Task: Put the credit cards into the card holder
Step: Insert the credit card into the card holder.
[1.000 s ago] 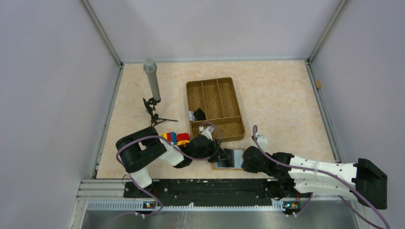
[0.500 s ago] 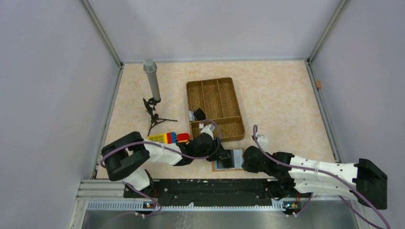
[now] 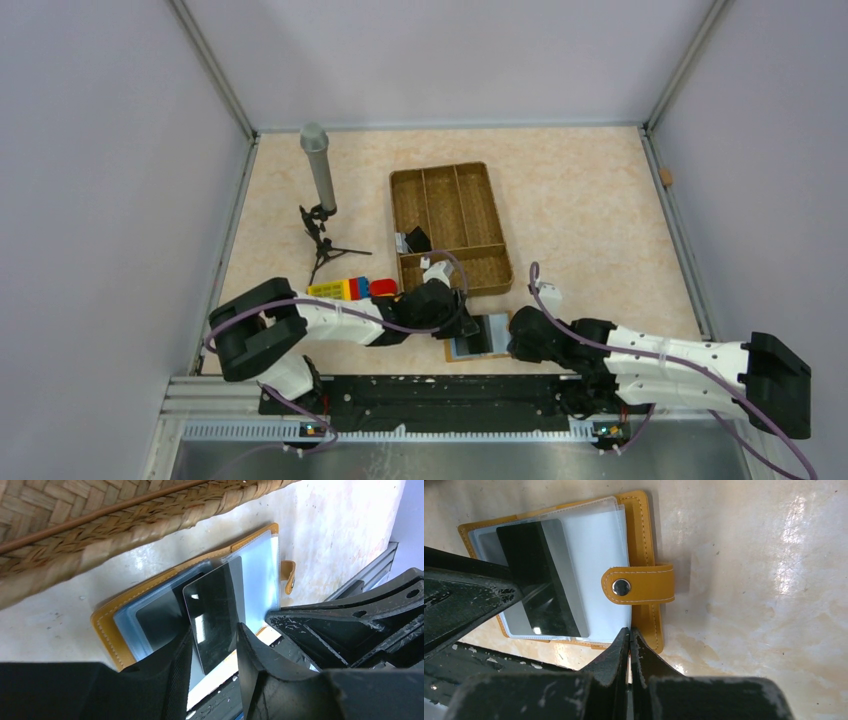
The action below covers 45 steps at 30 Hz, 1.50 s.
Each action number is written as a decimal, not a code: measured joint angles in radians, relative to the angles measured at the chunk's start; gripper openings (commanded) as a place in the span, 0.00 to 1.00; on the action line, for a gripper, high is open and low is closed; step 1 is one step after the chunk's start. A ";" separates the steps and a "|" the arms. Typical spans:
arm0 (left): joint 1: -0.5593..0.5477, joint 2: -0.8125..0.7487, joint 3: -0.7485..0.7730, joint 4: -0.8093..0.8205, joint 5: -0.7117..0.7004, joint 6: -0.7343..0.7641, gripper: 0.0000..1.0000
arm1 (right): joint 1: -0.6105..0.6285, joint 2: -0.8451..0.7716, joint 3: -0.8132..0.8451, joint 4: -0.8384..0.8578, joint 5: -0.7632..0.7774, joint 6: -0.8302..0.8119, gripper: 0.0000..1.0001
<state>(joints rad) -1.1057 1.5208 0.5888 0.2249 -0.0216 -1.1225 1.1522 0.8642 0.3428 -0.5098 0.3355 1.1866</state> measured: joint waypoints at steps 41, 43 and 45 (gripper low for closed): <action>-0.028 0.158 0.166 -0.015 0.100 0.027 0.37 | 0.000 -0.131 0.039 -0.124 0.034 -0.005 0.08; -0.030 0.158 0.167 -0.018 0.100 0.028 0.37 | 0.000 -0.131 0.039 -0.123 0.033 -0.005 0.08; -0.031 0.158 0.168 -0.020 0.100 0.030 0.37 | 0.000 -0.131 0.039 -0.124 0.034 -0.004 0.10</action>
<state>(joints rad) -1.1370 1.6787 0.7567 0.2047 0.0780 -1.0927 1.1522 0.7330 0.3813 -0.6334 0.3691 1.1824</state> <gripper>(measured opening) 0.372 0.079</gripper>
